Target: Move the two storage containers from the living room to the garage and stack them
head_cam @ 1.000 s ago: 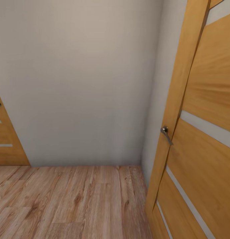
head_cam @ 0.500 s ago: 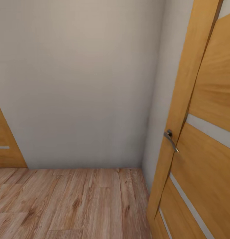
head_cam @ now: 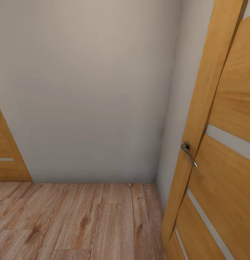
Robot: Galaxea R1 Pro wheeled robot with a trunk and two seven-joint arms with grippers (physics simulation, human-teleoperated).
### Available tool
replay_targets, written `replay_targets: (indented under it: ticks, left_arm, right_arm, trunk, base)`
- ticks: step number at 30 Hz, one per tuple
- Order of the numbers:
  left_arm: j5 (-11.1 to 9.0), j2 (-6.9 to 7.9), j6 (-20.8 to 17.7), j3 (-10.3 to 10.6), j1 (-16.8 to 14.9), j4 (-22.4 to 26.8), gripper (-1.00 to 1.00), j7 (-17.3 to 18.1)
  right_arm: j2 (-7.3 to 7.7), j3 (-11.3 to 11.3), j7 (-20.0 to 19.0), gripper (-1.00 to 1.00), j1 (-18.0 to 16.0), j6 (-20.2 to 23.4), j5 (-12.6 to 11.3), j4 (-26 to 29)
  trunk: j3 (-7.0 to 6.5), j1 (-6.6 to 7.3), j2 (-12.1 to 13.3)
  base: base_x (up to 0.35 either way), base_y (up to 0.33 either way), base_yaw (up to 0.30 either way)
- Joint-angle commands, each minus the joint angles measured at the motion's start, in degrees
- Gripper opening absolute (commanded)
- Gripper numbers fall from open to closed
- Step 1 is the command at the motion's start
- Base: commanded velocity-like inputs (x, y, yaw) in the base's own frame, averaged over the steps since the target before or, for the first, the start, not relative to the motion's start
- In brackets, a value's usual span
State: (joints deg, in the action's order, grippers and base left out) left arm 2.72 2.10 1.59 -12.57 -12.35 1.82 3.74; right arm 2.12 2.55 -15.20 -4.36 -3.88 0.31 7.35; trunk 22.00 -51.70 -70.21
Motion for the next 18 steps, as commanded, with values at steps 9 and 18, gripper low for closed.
replay_targets:
  ticks: [9,18]
  left_arm:
    - [0.3,0.01,0.2,-0.4,0.0,-0.1,1.00,0.2]
    - [0.3,0.01,0.2,-0.4,0.0,0.0,1.00,0.2]
  right_arm:
    - [0.03,0.3,-0.3,1.00,-0.1,-0.2,0.0,-0.1]
    - [0.02,0.3,-0.3,1.00,0.0,-0.2,0.0,-0.1]
  trunk:
    - [0.06,0.00,0.0]
    - [0.06,0.00,0.0]
  base:
    - [0.088,0.002,0.001]
    - [0.214,0.063,0.000]
